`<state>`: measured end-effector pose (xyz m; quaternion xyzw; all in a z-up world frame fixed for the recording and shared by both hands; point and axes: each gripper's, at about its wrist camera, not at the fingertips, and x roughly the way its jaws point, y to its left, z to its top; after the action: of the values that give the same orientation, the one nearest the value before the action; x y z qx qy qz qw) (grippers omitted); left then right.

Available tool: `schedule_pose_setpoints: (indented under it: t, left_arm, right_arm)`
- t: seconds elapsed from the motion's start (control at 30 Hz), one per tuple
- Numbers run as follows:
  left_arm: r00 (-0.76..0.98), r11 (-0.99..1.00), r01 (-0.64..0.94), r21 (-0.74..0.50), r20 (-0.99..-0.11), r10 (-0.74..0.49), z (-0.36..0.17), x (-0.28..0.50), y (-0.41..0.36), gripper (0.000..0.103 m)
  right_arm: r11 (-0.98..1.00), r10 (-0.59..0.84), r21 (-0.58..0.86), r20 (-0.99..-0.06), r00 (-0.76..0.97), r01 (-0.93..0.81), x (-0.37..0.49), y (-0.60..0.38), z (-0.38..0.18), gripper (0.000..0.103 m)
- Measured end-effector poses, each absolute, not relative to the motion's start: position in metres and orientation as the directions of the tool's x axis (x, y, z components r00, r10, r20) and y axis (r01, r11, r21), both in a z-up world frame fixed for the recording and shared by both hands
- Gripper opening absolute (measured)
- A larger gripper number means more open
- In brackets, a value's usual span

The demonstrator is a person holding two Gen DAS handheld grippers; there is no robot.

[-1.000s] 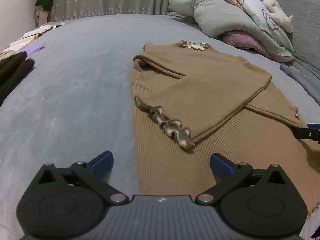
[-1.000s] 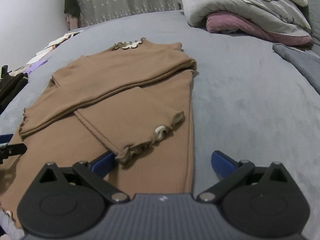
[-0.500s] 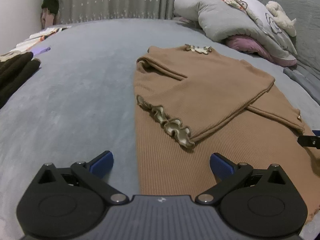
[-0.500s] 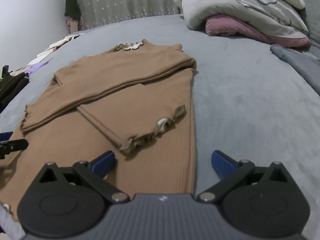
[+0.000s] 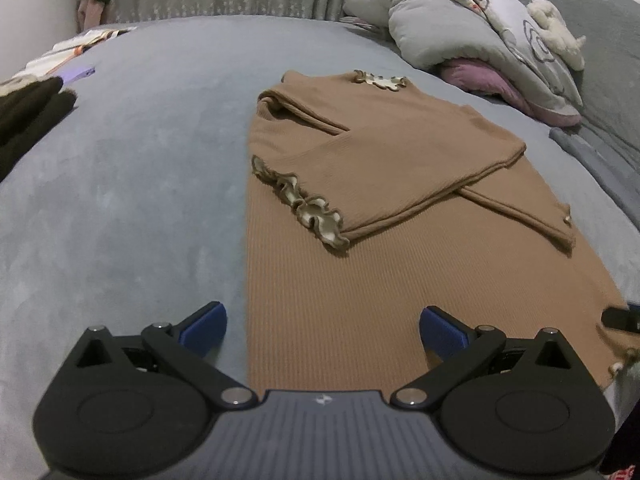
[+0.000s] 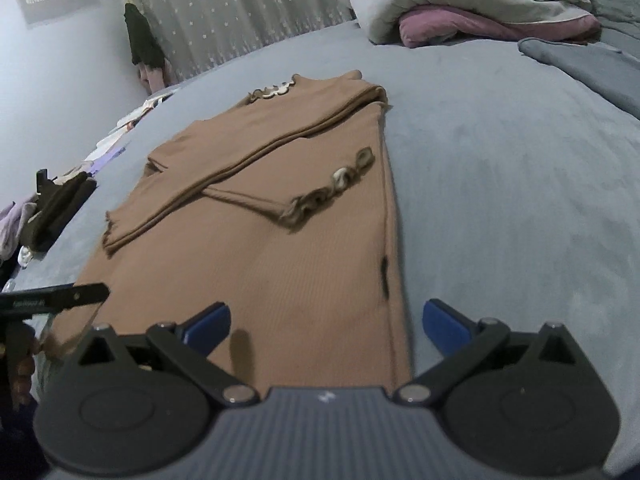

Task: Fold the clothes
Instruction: 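Grasp the sweater body edge with both grippers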

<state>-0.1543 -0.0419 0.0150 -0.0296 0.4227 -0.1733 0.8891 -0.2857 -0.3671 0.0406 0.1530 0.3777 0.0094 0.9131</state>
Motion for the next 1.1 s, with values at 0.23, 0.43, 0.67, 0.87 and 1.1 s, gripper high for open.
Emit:
schedule_pose_setpoints:
  t: [0.23, 0.43, 0.67, 0.87, 1.1]
  left_arm:
    - [0.572, 0.937, 0.286, -0.199, -0.749, -0.334, 0.024, -0.161, -0.04, 0.075]
    - [0.565, 0.934, 0.272, -0.231, -0.747, -0.35, 0.026, -0.16, -0.034, 0.047]
    - [0.554, 0.925, 0.263, -0.276, -0.741, -0.379, 0.026, -0.154, -0.027, 0.018]
    - [0.556, 0.915, 0.28, -0.29, -0.728, -0.401, 0.031, -0.155, -0.026, 0.009]
    - [0.569, 0.892, 0.297, -0.34, -0.688, -0.452, 0.046, -0.156, -0.018, 0.008]
  right_arm:
    - [0.928, 0.138, 0.346, -0.668, 0.731, 0.14, -0.297, -0.378, 0.044, 0.063]
    - [0.894, 0.226, 0.436, -0.64, 0.734, 0.105, -0.296, -0.383, 0.042, 0.059]
    - [0.867, 0.275, 0.49, -0.625, 0.731, 0.093, -0.297, -0.387, 0.04, 0.065]
    - [0.899, 0.233, 0.429, -0.645, 0.728, 0.092, -0.296, -0.379, 0.039, 0.021]
    - [0.92, 0.216, 0.389, -0.603, 0.768, 0.046, -0.298, -0.369, 0.05, 0.01]
